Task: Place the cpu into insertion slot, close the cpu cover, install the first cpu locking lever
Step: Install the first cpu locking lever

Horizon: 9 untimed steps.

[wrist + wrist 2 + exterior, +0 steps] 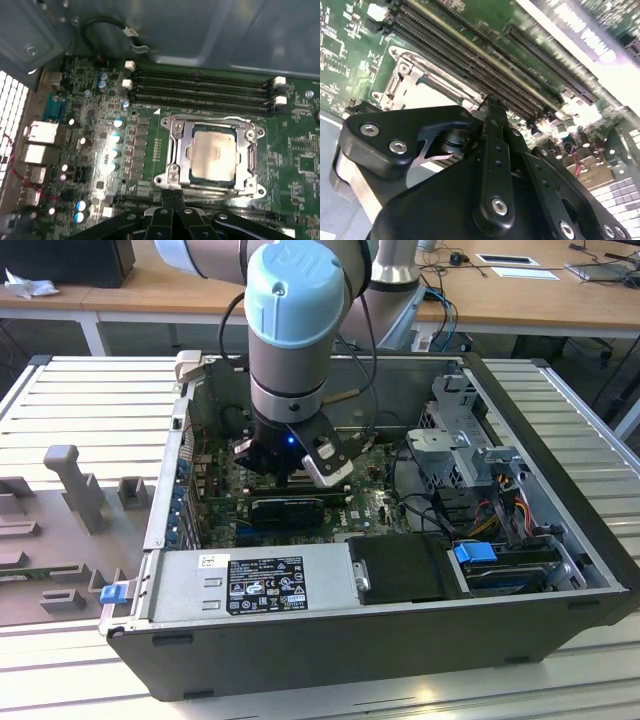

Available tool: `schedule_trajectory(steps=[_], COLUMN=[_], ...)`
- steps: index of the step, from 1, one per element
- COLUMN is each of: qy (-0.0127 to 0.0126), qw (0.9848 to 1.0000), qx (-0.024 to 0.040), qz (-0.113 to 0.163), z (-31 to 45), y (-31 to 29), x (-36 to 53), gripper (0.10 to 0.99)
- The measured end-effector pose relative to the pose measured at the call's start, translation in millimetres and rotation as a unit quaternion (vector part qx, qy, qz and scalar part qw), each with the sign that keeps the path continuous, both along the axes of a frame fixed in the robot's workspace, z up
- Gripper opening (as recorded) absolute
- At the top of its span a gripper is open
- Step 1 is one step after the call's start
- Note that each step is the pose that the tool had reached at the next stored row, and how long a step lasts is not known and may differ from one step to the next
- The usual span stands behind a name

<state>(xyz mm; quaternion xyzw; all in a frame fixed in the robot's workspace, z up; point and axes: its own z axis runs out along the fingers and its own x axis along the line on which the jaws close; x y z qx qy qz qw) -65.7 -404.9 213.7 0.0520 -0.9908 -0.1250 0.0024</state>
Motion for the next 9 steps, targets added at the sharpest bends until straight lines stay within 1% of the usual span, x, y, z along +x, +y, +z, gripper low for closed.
schedule_trajectory(steps=[2, 5, 6, 8, 9], qy=[-0.0004, -0.0004, -0.0004, -0.0004, -0.0004], qw=[1.0000, 1.0000, 0.9999, 0.9999, 0.9998], qx=[0.0059, 0.0100, 0.0131, 0.0155, 0.0188], qz=[0.000, 0.000, 0.000, 0.000, 0.000], z=[-2.0, -4.9, -6.4, -8.5, -10.7], y=[-0.3, -0.4, -0.3, -0.4, -0.4], x=[-2.8, -3.7, -4.1, -4.3, -4.7], gripper=[0.106, 0.106, 0.106, 0.106, 0.106])
